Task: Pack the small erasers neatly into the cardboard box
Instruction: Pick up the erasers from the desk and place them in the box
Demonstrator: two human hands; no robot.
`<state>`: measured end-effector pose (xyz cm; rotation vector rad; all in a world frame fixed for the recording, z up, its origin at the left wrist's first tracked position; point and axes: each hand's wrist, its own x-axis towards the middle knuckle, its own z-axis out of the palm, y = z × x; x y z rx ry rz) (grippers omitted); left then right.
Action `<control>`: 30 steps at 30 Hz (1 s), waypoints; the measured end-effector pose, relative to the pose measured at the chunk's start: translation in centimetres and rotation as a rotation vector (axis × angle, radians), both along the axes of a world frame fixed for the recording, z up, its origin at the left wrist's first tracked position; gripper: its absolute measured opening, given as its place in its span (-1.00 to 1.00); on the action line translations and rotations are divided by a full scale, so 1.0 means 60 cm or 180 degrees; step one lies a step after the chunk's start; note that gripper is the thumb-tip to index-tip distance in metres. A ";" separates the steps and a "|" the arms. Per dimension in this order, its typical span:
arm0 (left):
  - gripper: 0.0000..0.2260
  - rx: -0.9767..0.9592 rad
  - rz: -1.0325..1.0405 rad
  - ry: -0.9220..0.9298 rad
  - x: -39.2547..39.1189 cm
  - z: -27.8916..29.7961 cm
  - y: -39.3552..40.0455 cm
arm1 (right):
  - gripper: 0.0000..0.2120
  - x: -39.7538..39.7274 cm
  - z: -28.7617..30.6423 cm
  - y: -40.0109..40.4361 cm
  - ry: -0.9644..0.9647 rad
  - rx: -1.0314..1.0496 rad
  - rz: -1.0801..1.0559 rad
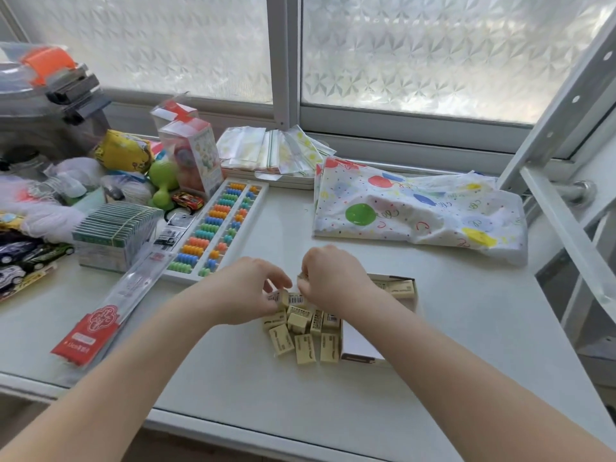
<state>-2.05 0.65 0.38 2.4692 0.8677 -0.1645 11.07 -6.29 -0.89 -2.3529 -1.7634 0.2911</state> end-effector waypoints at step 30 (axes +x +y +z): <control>-0.80 0.0709 -0.0898 -0.0821 0.159 -0.036 -0.119 | -0.92 0.148 0.003 -0.186 0.0041 0.0466 0.0310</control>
